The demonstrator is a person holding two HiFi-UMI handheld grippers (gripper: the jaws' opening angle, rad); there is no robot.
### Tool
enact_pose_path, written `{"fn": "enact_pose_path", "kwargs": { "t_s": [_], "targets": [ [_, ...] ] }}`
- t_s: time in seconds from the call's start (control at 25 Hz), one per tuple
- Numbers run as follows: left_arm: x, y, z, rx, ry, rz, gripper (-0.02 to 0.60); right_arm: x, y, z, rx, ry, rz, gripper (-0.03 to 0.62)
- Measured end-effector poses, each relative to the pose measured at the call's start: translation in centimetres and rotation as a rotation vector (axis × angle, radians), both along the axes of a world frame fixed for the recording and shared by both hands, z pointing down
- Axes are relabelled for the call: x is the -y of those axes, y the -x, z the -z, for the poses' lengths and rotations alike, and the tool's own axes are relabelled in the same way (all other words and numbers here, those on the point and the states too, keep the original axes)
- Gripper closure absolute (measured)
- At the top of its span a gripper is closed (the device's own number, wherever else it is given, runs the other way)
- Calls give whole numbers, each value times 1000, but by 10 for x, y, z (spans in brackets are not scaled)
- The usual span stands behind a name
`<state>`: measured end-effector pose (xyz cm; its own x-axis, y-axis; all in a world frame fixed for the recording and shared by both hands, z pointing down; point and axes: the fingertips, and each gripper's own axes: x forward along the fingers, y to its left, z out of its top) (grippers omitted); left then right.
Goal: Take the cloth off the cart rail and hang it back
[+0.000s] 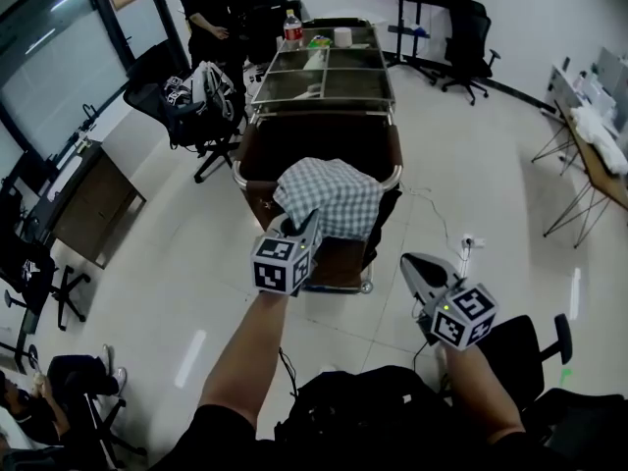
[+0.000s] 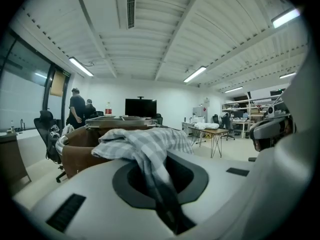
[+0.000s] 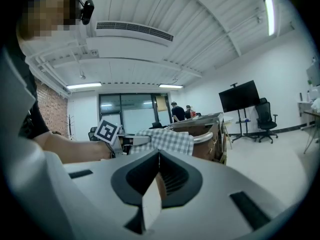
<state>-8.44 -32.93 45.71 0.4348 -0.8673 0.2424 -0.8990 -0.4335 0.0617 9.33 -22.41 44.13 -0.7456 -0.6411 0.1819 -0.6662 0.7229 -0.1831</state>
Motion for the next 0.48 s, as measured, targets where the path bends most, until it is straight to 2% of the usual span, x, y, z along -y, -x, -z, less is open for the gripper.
{"fn": "enact_pose_path", "kwargs": {
  "t_s": [0.48],
  "targets": [
    [-112, -31, 28, 23, -59, 67, 555, -65, -38, 5, 26, 5, 72, 574]
  ]
}}
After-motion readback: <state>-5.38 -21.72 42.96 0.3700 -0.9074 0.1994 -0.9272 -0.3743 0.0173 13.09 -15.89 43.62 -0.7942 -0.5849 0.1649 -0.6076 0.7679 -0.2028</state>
